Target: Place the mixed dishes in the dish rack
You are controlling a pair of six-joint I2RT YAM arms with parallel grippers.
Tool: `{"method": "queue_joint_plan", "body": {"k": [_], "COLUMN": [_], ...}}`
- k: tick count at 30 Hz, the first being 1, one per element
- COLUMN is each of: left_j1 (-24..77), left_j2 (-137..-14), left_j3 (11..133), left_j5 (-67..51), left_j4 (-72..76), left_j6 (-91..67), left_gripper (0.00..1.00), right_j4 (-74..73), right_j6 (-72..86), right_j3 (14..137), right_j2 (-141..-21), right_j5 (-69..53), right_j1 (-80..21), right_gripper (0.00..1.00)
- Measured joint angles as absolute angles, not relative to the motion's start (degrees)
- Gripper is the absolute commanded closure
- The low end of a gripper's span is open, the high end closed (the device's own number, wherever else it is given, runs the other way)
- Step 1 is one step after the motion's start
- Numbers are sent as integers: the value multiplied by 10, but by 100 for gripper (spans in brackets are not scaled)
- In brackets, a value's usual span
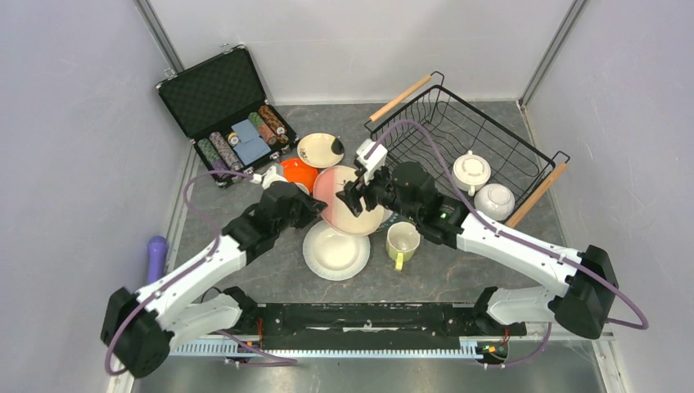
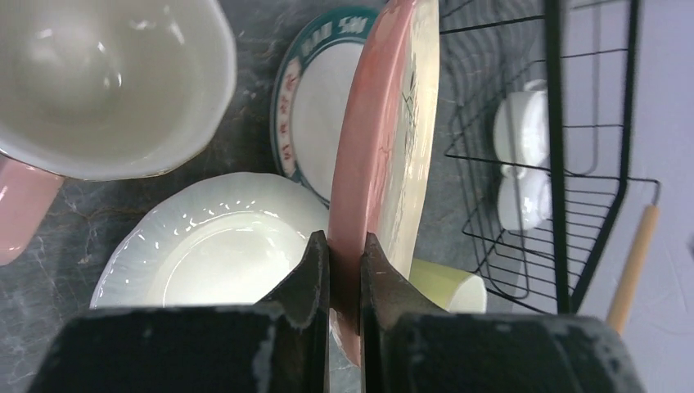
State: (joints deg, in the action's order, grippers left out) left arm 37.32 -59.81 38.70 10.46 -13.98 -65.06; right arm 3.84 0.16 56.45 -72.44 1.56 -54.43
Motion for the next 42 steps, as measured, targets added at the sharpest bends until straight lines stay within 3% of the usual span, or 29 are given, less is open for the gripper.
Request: {"method": "queue_joint_plan", "body": {"k": [3, 5, 16, 28, 36, 42], "left_j1": [373, 373, 365, 358, 310, 276], "left_j2": [-538, -489, -367, -416, -425, -440], "left_j3": [387, 393, 515, 550, 549, 544], "left_j5": [106, 114, 139, -80, -183, -244], "left_j4": [-144, -158, -299, -295, -243, -193], "left_j6": [-609, -570, -326, -225, -226, -233], "left_gripper": [98, 98, 98, 98, 98, 98], "right_j4": [16, -1, -22, -23, -1, 66], "right_j6": [39, 65, 163, 145, 148, 182], "right_j3": [582, 582, 572, 545, 493, 468], "right_j2": [-722, -718, -668, -637, -628, -634], "right_j5": [3, -12, -144, -306, -396, -469], "right_j1": [-513, -490, -363, -280, -247, -246], "right_gripper": [9, 6, 5, 4, 9, 23]}}
